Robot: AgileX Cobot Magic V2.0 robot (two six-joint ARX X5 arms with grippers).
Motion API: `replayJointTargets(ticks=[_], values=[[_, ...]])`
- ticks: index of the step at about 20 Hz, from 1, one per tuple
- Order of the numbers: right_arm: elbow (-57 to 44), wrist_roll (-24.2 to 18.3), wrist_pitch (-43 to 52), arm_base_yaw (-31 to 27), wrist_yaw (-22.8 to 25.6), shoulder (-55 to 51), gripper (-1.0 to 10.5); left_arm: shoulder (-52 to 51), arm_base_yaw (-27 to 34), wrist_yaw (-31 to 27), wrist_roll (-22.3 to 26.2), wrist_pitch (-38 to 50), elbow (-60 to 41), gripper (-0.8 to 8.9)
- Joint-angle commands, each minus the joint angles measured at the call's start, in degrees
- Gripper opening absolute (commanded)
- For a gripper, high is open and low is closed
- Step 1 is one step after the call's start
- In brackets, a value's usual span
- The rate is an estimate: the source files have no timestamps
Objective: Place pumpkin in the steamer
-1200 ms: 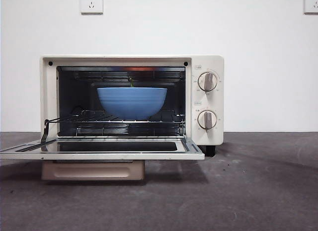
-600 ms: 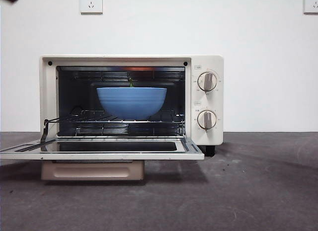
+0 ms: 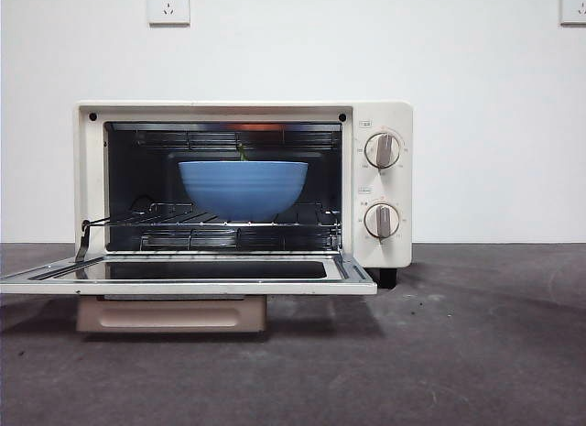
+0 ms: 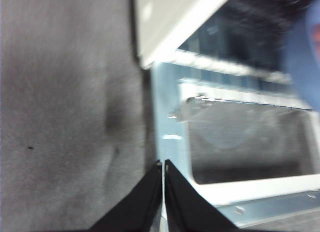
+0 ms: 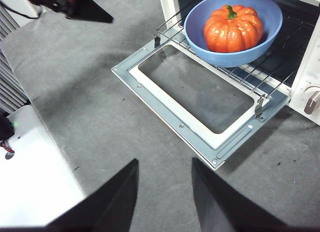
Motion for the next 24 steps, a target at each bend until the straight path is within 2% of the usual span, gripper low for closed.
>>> replayJointTargets(ticks=[1,4,7,17,24], values=[[0.4,-1.4,0.3,0.6,-0.2,0.2,1.7,6.4,0.0,0.5,1.6,1.9,0.2,0.13],[0.4,-1.5,0.2,0.6,-0.2,0.2,1.7,12.9,-0.1,0.7,1.6,3.9,0.2,0.13],[0.4,-1.5,0.2,0.6,-0.2,0.2,1.7,17.3,-0.1,4.5,1.6,6.9,0.2,0.13],[0.4,-1.4,-0.6,0.6,-0.2,0.2,1.7,24.7,-2.8,7.0,1.4,10.8,0.2,0.13],[0.4,-1.2,-0.6,0.6,-0.2,0.2,1.7,25.8,-2.8,16.3,1.3,12.6,0.3,0.13]])
